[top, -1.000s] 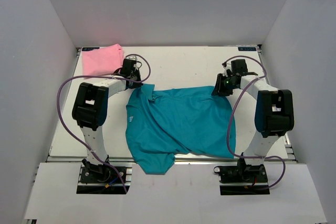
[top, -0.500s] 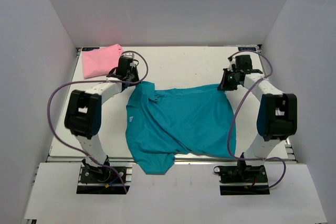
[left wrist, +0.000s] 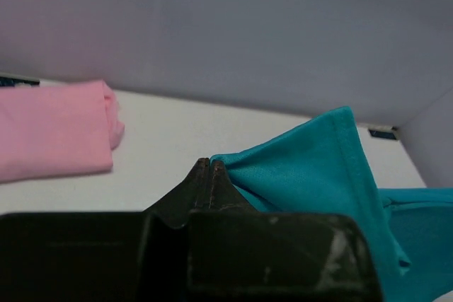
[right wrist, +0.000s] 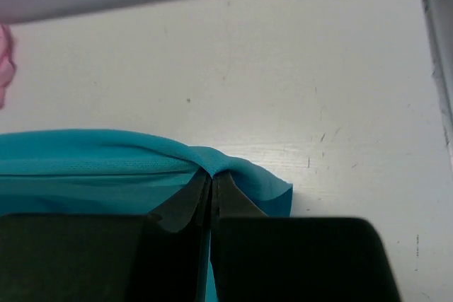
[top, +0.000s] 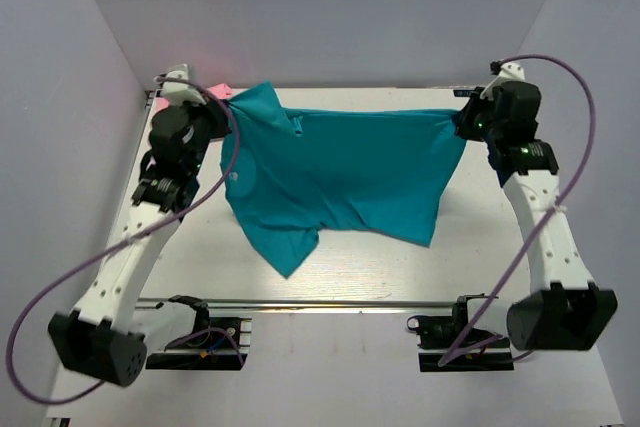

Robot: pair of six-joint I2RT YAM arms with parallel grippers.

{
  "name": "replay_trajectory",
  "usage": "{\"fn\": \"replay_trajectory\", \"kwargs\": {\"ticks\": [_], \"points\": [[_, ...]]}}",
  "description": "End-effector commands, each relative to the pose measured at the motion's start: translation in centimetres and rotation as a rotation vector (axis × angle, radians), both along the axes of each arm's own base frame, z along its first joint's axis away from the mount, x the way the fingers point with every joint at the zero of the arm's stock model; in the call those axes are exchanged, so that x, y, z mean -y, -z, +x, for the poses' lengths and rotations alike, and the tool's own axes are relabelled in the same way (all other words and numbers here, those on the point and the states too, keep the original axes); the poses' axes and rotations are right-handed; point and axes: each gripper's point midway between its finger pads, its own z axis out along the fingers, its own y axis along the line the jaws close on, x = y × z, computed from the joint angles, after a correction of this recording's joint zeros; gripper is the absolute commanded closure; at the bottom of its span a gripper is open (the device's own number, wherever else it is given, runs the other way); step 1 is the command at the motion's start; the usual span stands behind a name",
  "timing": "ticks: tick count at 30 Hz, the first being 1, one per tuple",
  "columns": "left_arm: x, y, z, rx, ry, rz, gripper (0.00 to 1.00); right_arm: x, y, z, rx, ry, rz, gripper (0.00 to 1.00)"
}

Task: Fold and stack the t-shirts
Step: Flatten out the tshirt

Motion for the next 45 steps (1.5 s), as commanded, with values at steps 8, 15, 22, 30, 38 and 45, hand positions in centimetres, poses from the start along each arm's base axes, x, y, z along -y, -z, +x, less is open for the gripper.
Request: {"fn": "replay_trajectory", "kwargs": {"ticks": [8,15,22,30,38,45], "points": [[-4.5,-12.1,-9.4,0.341,-0.097,-0.013,1.0,1.9,-18.6,-8.1,0.499,0.05,-0.062,1.0],[-5.5,-17.6,-15.4,0.488,-0.066,-0.031,1.0,0.4,-25.1,-15.3,0.669,-0.06,-0.089,1.0],[-5.8,-21.4,-20.5,0.563,-0.015,-0.019,1.0,-0.6,-28.3,-21.4,0.756,-0.129,-0.088,1.0],[-5.7,-19.2,-16.8,0.451,-0.058,-0.033,1.0,0.6,-24.6,-17.4,0.63,-0.019,0.006,1.0],[-3.2,-3.8,-2.8,0.034,-0.122,0.024,1.0,-0.6,-11.1,-6.2,0.329,-0.037,0.057,1.0],[-0.6,12.4,8.7,-0.275,-0.134,0.149,1.0,-0.9,3.8,3.4,0.057,-0.035,0.049,1.0]]}}
